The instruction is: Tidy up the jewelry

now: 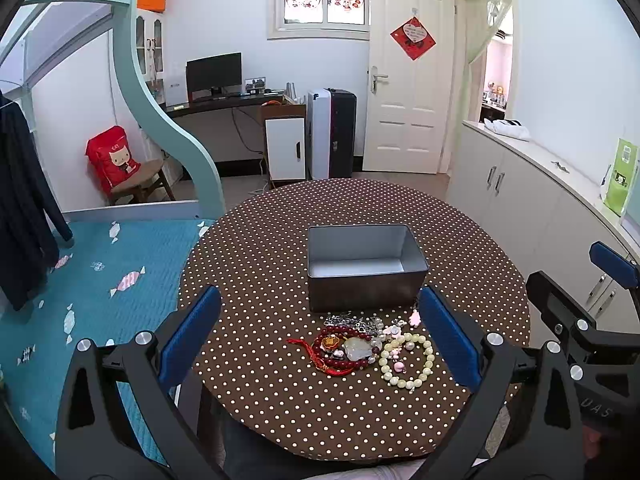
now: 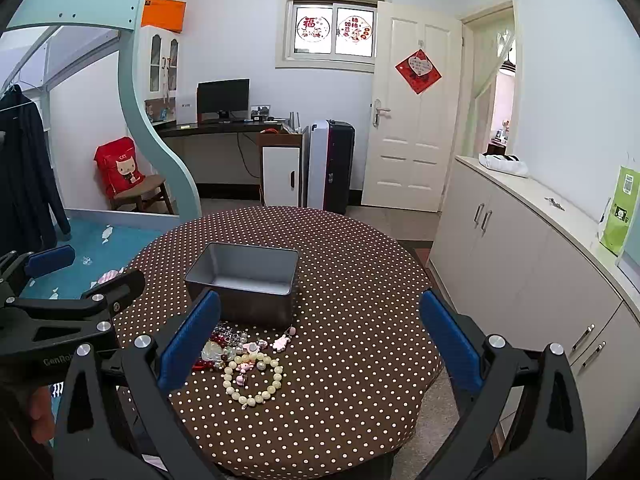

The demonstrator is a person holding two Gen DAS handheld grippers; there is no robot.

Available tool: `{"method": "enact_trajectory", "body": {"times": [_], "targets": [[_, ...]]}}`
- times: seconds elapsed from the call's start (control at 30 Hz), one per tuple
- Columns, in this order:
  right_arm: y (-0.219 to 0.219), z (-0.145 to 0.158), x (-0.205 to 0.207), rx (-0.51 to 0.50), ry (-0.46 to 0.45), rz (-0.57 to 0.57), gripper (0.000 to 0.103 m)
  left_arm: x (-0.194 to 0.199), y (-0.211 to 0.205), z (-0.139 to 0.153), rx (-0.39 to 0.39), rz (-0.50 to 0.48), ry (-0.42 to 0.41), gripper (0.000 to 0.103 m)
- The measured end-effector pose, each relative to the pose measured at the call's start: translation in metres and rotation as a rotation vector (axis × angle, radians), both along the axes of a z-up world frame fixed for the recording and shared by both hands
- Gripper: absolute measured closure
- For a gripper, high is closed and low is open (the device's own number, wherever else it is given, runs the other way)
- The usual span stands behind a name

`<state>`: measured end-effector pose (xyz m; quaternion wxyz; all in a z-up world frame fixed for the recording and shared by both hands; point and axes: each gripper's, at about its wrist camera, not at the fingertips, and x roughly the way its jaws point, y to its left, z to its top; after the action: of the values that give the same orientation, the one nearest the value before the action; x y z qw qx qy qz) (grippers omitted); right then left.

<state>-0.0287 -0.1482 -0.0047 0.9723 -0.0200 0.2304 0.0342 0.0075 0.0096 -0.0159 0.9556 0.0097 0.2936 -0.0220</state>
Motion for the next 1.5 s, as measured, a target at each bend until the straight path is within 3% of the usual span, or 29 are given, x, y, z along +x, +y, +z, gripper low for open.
{"method": "enact_trajectory", "body": {"times": [1.17, 1.5], "targets": [[0.002, -0.003, 0.005, -0.017, 0.023, -0.006, 0.007, 0.001, 0.002, -0.001, 0.002, 0.003, 0.014, 0.005], [0.0, -0.012, 0.014, 0.027, 0.046, 0.014, 0.007, 0.014, 0.004, -0.007, -0.007, 0.0, 0.049, 0.005]]}}
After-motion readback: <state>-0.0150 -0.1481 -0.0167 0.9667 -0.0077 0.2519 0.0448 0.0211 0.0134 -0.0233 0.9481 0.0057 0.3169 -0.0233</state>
